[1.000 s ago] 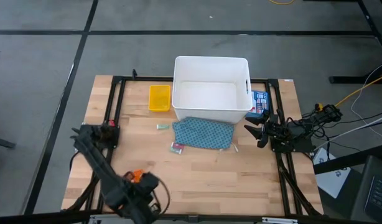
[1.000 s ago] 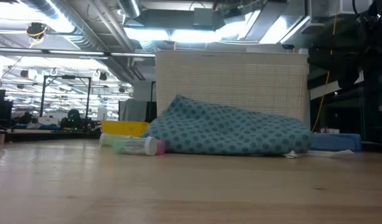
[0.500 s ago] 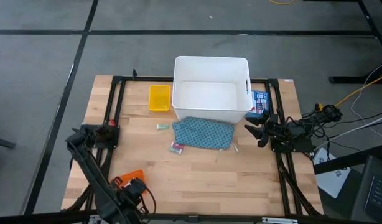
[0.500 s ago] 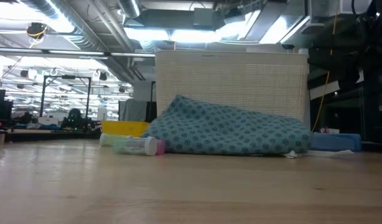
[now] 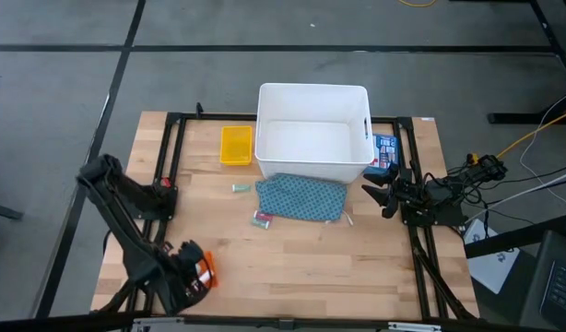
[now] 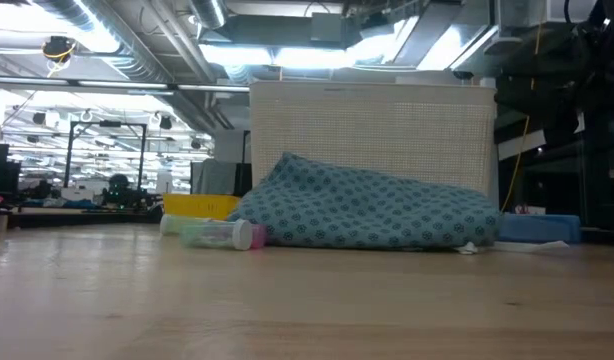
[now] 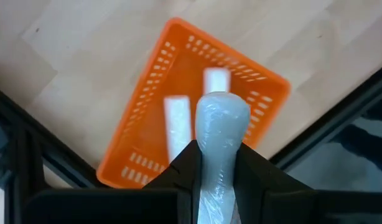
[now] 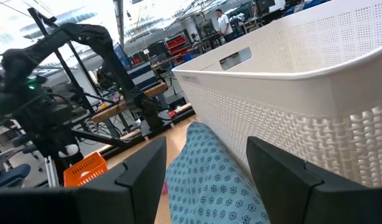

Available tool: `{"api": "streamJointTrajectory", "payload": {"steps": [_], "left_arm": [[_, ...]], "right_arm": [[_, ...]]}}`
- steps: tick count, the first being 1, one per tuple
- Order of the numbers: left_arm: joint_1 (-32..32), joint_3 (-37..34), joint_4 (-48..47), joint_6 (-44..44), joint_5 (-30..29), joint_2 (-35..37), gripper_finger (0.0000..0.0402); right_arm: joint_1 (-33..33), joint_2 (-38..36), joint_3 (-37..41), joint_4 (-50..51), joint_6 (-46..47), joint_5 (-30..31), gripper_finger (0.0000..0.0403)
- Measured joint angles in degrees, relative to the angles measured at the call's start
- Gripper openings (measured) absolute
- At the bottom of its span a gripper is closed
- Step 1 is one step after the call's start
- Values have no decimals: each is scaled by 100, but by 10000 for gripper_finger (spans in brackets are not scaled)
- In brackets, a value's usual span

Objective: Pick & place medical supplies in basket/bin
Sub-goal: Put the white gauze into the orange bin

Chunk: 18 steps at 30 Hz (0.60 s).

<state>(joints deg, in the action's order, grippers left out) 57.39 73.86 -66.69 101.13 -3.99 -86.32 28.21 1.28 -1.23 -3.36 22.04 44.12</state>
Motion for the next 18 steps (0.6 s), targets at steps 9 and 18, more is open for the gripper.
{"api": "streamJointTrajectory", "payload": {"steps": [9, 18], "left_arm": [[-2, -1523, 1533, -130, 103, 478, 59], [-11, -1842, 1563, -126, 157, 487, 112]], "right_arm": [[0, 0, 0, 44, 132, -18, 224], [0, 0, 0, 42, 131, -13, 224]]}}
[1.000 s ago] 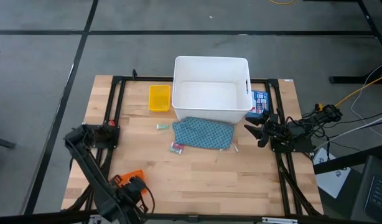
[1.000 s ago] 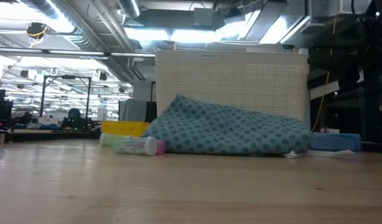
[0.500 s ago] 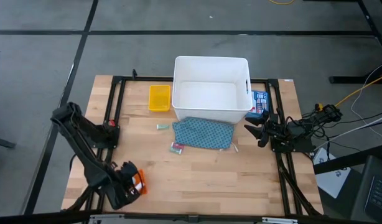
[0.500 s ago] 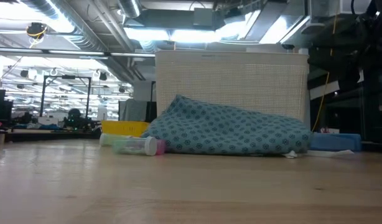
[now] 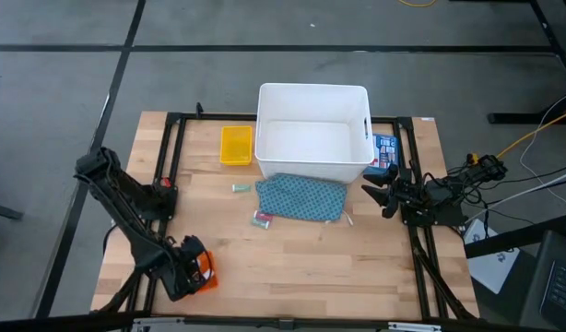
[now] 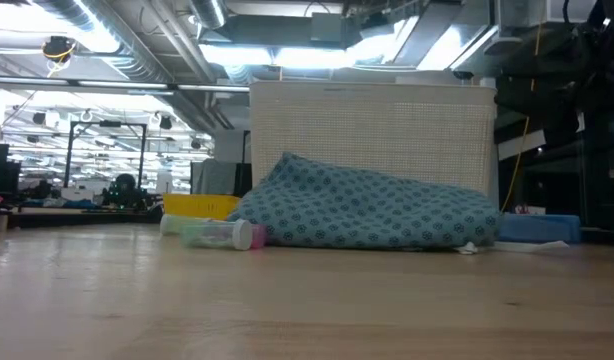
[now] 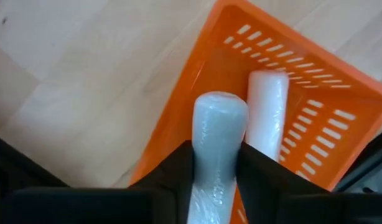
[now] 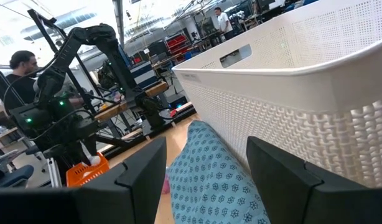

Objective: Pick & place medical supplies in basket/bin
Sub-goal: Put the white gauze into the orange bin, then put the top light green bottle into the yellow bin

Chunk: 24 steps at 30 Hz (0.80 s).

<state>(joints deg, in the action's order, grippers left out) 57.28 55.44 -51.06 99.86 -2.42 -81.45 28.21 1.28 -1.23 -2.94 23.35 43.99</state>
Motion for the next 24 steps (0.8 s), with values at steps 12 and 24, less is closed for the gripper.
{"api": "streamJointTrajectory", "payload": {"steps": [12, 24], "left_arm": [[-2, 24, -5, 1208, -1110, -2, 205], [-256, 710, 25, 1188, -3885, -2, 201]], "right_arm": [[0, 0, 0, -71, 349, 15, 224], [-4, 0, 0, -459, 2032, 494, 224]]}}
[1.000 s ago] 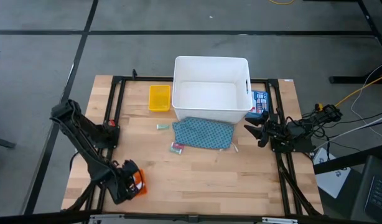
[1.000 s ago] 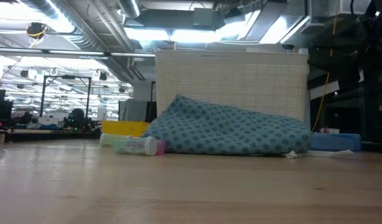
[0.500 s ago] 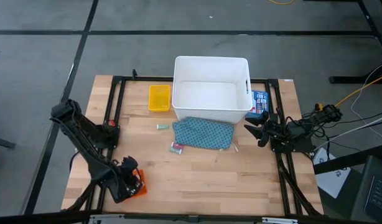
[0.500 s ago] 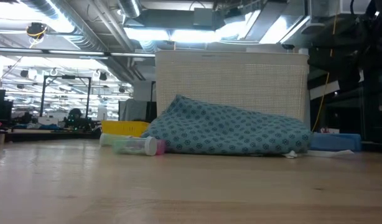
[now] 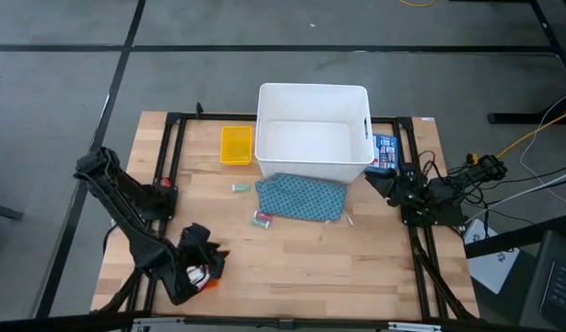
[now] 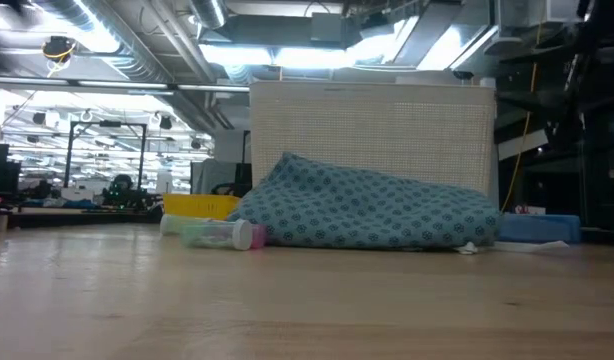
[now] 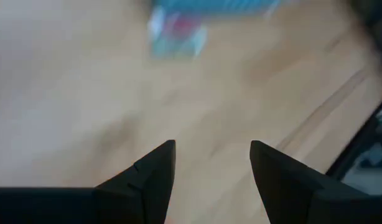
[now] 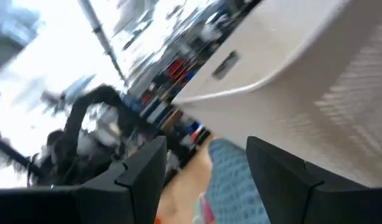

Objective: Pick & place medical supplies in basket/bin
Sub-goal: Put the top light green bottle into the yellow bin

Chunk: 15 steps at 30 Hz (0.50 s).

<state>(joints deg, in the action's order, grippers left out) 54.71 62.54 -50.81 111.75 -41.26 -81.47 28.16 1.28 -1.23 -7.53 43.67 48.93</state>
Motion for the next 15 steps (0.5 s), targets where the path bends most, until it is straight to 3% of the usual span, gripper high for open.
{"api": "streamJointTrajectory", "payload": {"steps": [3, 6, 11, 15], "left_arm": [[-199, 215, 259, -417, -1085, 0, 199], [-421, 404, 726, -1200, -1798, 0, 198], [-801, 453, 1826, -2660, -2036, -4, 198], [-992, 451, 2355, -3323, -2143, -4, 198]], "right_arm": [[0, 0, 0, -14, 966, 60, 224], [0, 0, 0, -11, 1412, 148, 224], [0, 0, 0, -59, 1733, 81, 224], [0, 0, 0, -419, 2275, -170, 224]]}}
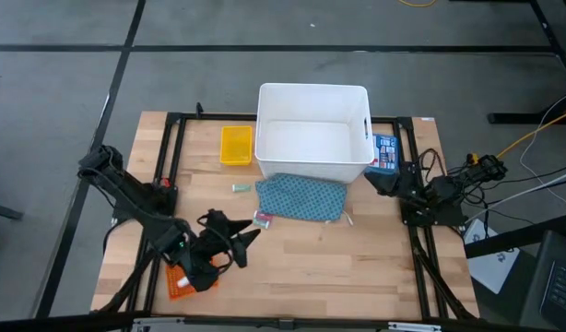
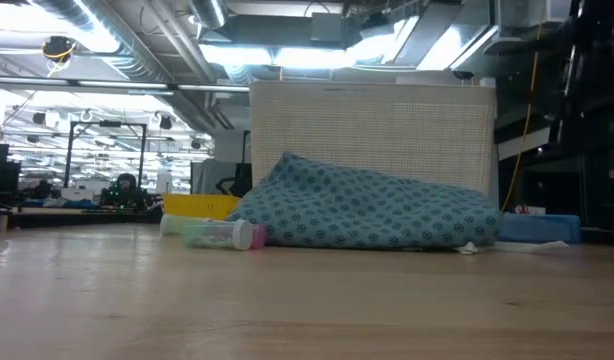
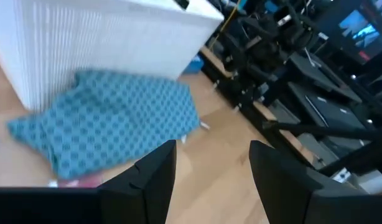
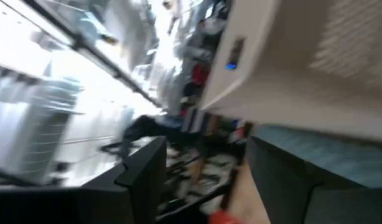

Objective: Pick & place medical supplies in basket/bin
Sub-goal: Put the top light green bottle into the yellow bin

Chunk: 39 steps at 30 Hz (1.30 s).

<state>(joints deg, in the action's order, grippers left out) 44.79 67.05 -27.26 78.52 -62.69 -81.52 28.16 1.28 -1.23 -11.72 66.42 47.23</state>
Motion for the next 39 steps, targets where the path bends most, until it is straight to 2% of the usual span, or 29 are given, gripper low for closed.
{"api": "streamJointTrajectory", "payload": {"steps": [6, 9, 12, 15, 17, 19, 22, 26, 31, 33, 36, 39], "left_arm": [[14, -2, 200, -200, -202, 0, 198], [111, -7, 907, -648, -256, -2, 198], [149, -9, 2702, -2165, -131, -4, 197], [34, -3, 4986, -4450, 876, -30, 189], [-111, 2, 6192, -5722, 1565, -69, 182], [-238, 2, 6710, -6543, 1928, -72, 173], [-391, -11, 6736, -7073, 2023, -57, 162], [-569, -241, 6773, -6956, 1926, -51, 151], [-686, -904, 7091, -6221, 1752, -55, 149], [-686, -1205, 7136, -5805, 1271, -52, 151], [-558, -1671, 7013, -5062, 348, -50, 152], [-428, -2110, 6503, -3834, -414, 22, 152]], "right_arm": [[0, 206, 0, -1735, -920, -620, 224], [0, 525, -153, -2300, -1440, -913, 224], [0, 1134, -557, -2250, -1817, -1045, 224], [0, 1938, -1052, -2258, -2314, -1246, 224], [0, 2522, -1403, -2246, -2780, -1324, 224], [0, 3114, -1750, -2261, -3309, -1322, 224], [0, 3946, -2292, -2170, -4048, -1323, 224], [0, 4934, -3104, -1623, -4349, -1377, 224], [-6, 6072, -4253, 103, -4330, -1535, 224], [-50, 6498, -4662, 629, -4328, -1535, 224], [-131, 6940, -5231, 830, -4339, -1544, 224], [-224, 7207, -5693, 834, -4588, -1835, 224]]}}
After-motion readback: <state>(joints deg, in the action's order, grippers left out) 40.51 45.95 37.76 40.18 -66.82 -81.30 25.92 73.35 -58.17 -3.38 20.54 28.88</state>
